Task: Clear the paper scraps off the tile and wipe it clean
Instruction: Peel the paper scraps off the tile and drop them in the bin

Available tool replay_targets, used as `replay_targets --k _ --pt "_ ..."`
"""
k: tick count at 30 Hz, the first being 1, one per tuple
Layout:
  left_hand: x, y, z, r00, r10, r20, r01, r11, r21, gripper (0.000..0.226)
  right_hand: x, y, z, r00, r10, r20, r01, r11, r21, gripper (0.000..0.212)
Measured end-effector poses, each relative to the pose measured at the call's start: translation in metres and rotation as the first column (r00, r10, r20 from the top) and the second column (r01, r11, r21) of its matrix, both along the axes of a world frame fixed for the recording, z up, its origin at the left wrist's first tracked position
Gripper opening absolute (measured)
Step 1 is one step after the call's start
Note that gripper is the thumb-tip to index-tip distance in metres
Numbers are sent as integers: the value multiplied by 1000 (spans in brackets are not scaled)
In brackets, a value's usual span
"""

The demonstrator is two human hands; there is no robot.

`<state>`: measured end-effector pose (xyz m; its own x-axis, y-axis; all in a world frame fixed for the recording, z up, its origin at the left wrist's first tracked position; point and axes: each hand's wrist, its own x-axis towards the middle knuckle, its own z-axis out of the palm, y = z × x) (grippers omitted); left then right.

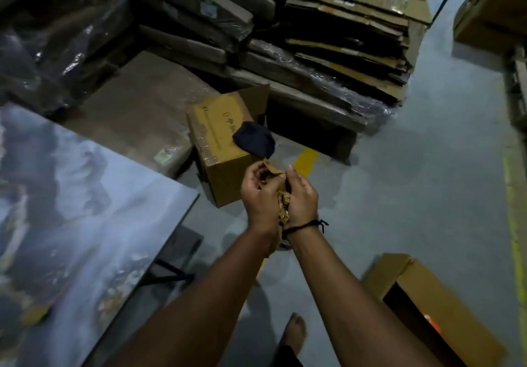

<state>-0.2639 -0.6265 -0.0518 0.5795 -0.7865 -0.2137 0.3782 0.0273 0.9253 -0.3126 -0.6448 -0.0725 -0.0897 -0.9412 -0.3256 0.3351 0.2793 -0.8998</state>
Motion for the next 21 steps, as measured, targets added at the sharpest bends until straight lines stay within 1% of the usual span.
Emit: replay_targets --k 2,4,8,10,12,14,16,19,20,21 --pt "-29 -23 -13 999 -44 -19 44 999 -15 30 -32 -25 -17 999 -33 20 32 999 23 22" --pt "-53 -50 -33 995 -87 -43 86 996 -31 27 -59 -53 -37 999 -50 20 49 998 45 19" --pt "-86 -103 -94 983 -125 -138 120 992 -48 18 -95 -106 -93 996 -83 -14 84 992 94 28" --pt "-97 -129 -130 974 -155 -163 153 988 -24 16 -106 -130 -127 990 -139 -25 141 982 122 29" --pt "-101 -147 -162 970 -172 -173 177 984 12 16 -114 -146 -159 977 -199 -82 210 965 158 31" --pt "-106 -169 -207 961 -185 -204 196 980 38 20 -120 -166 -209 962 -246 -116 264 945 193 34" --pt "-107 -187 -264 957 -206 -204 223 973 62 25 -124 -183 -272 949 -274 -152 302 930 210 39" --pt "-104 -201 -357 961 -243 -133 259 959 117 45 -130 -198 -367 938 -274 -213 321 917 236 55" --pt "-101 -204 -388 962 -250 -109 264 953 146 49 -131 -200 -395 933 -270 -237 326 914 241 57" --pt "-98 -206 -418 961 -263 -88 275 945 180 48 -134 -203 -421 924 -272 -269 338 911 237 54"
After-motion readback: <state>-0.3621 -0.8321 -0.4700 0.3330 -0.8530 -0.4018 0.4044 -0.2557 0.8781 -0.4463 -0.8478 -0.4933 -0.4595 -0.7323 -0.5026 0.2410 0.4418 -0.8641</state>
